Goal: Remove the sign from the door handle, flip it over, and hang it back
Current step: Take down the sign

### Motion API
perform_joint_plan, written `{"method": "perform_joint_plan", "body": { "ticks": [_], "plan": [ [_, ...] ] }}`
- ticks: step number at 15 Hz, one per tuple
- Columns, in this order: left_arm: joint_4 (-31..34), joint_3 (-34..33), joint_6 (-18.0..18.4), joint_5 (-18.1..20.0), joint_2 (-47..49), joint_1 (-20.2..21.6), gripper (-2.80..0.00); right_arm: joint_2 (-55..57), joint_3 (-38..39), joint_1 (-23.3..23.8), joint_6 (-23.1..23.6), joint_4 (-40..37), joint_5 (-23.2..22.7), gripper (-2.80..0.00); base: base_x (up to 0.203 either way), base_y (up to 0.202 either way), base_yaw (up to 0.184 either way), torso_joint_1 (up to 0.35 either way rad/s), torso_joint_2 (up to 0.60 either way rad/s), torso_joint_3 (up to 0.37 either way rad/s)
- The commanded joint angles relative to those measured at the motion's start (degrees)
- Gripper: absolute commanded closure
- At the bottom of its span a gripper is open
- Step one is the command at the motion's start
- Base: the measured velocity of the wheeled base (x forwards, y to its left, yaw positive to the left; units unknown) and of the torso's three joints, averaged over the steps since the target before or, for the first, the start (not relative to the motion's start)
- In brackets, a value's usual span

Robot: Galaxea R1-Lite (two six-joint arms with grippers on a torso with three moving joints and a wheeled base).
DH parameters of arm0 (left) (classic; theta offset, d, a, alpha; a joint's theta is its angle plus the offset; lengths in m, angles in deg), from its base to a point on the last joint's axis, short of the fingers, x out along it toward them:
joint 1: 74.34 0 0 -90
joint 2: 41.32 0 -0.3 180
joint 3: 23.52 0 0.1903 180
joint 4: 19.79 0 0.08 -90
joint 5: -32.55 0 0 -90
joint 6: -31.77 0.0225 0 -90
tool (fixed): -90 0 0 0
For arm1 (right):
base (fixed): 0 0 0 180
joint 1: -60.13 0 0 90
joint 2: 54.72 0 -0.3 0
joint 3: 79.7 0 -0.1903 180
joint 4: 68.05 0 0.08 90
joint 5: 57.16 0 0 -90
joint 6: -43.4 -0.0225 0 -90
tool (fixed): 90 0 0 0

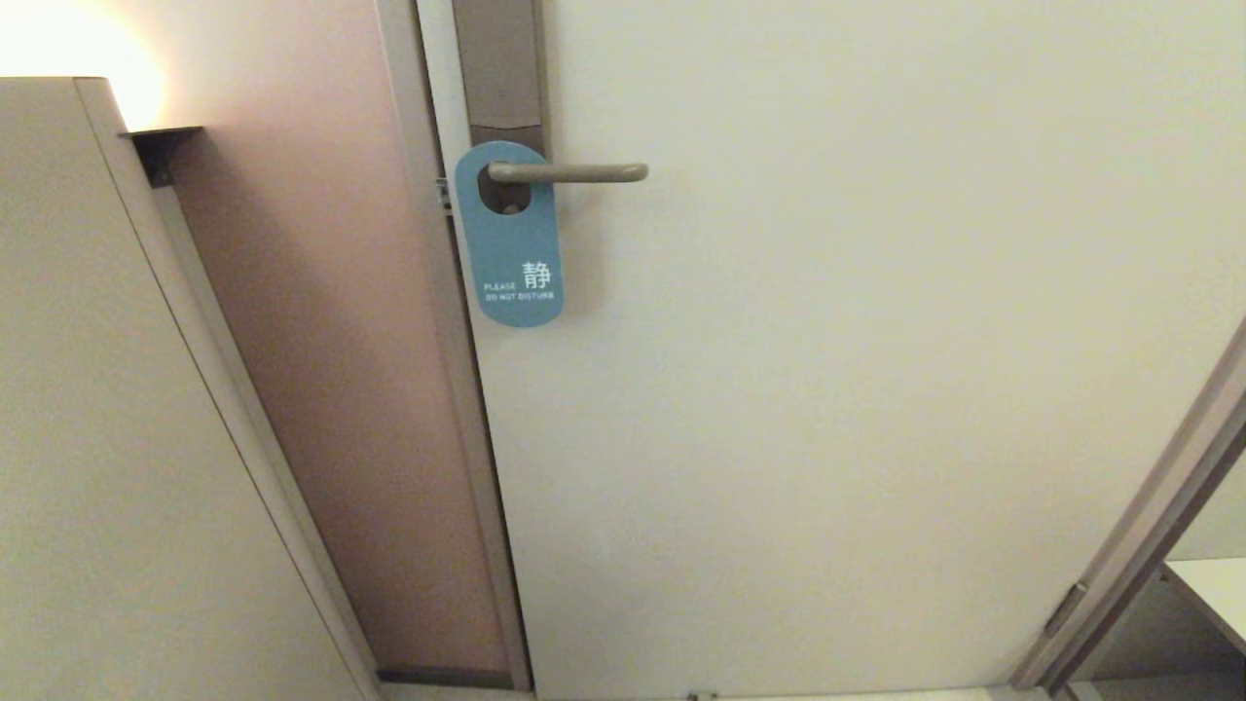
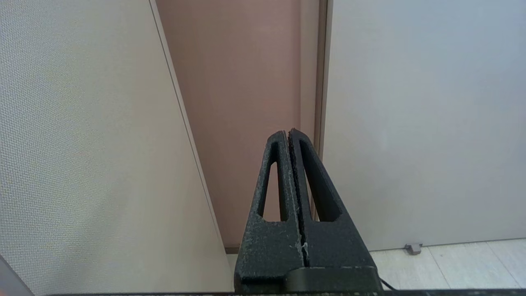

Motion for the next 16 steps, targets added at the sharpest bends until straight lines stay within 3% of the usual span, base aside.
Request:
{"method": "perform_joint_plan", "body": {
  "ticks": [1, 6, 9, 13, 16],
  "plan": [
    [0.0, 0.0, 0.0, 0.0, 0.0, 0.0, 0.00, 0.0, 0.0, 0.0, 0.0, 0.0, 0.0, 0.00, 0.000, 0.000, 0.000, 0.000, 0.00, 0.000],
    [-0.2, 0.0, 0.1, 0.1, 0.0, 0.0, 0.00, 0.0, 0.0, 0.0, 0.1, 0.0, 0.0, 0.00, 0.000, 0.000, 0.000, 0.000, 0.00, 0.000],
    [-2.1, 0.0, 2.2, 0.5, 0.0, 0.0, 0.00, 0.0, 0.0, 0.0, 0.1, 0.0, 0.0, 0.00, 0.000, 0.000, 0.000, 0.000, 0.00, 0.000],
    [-0.6, 8.4, -0.4, 7.0, 6.4, 0.0, 0.00, 0.0, 0.0, 0.0, 0.1, 0.0, 0.0, 0.00, 0.000, 0.000, 0.000, 0.000, 0.00, 0.000],
    [-1.8, 17.0, -4.4, 7.9, 18.9, -3.9, 0.00, 0.0, 0.0, 0.0, 0.1, 0.0, 0.0, 0.00, 0.000, 0.000, 0.000, 0.000, 0.00, 0.000]
  ]
}}
